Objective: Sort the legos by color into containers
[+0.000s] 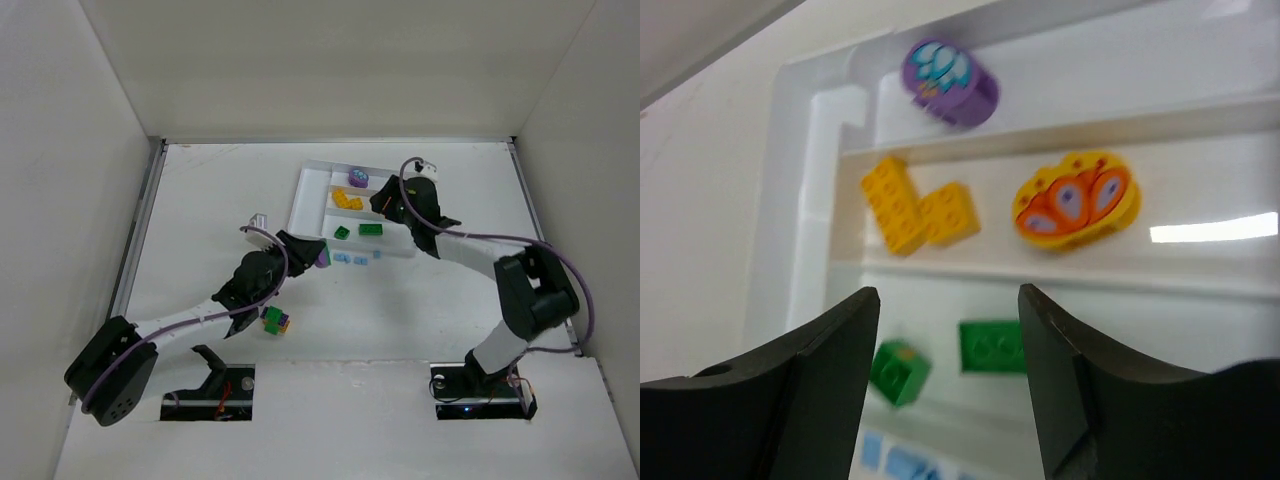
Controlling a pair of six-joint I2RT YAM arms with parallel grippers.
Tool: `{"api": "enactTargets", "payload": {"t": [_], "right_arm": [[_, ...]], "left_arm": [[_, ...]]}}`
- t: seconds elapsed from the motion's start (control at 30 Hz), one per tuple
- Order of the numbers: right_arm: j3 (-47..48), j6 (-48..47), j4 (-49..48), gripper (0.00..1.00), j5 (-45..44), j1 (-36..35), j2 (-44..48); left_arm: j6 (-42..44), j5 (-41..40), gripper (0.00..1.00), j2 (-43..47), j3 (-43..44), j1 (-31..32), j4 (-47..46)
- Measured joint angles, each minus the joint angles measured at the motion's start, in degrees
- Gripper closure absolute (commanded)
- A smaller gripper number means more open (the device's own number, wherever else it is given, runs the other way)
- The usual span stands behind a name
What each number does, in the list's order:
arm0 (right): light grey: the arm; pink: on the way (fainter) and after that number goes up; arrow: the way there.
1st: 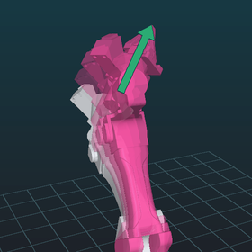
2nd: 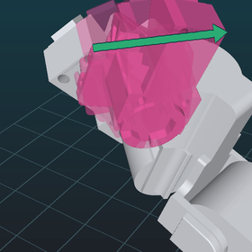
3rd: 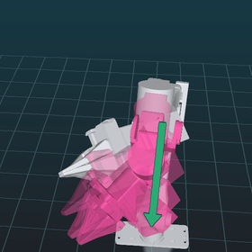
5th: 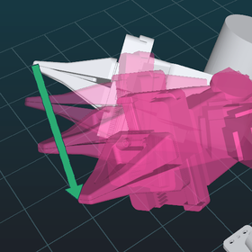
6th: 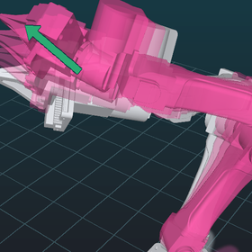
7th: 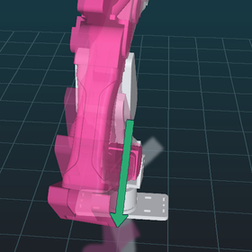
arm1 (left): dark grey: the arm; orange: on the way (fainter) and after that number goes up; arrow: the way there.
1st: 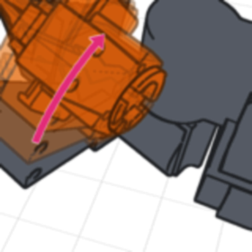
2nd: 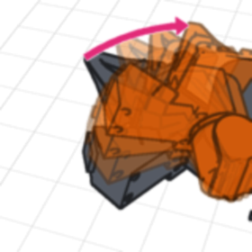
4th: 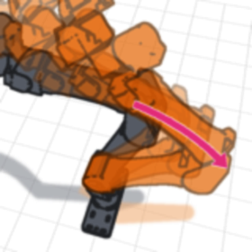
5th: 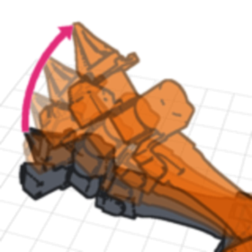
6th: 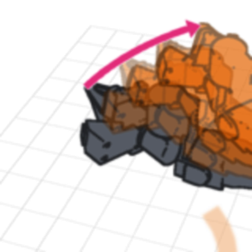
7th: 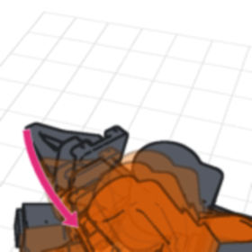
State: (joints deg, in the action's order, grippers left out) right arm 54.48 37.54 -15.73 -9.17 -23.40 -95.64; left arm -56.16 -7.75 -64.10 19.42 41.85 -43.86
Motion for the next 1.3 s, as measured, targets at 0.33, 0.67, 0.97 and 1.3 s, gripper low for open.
{"api": "enactTargets", "payload": {"t": [0.33,0.67,0.97,1.3], "right_arm": [[-19.85,7.91,-14.16,0.19,12.09,-10.97,28.76],[-25.42,21.05,-28.7,0.1,23.04,-17.4,26.88],[-26.38,26.8,-37.57,0.21,24.76,-20.55,26.95],[-29.88,28.81,-38.95,0.41,21.14,-24.04,30.25]], "left_arm": [[-6.4,3.45,0.79,0.44,0.04,-2.95,-6.69],[-9.01,1.4,0.79,11.21,-0.33,0.28,-8.07],[-9.94,-2.14,0.79,13.75,-1.95,5.77,-8.41],[-9.97,-3.45,0.79,16.02,-2.34,7.87,-8.41]]}}
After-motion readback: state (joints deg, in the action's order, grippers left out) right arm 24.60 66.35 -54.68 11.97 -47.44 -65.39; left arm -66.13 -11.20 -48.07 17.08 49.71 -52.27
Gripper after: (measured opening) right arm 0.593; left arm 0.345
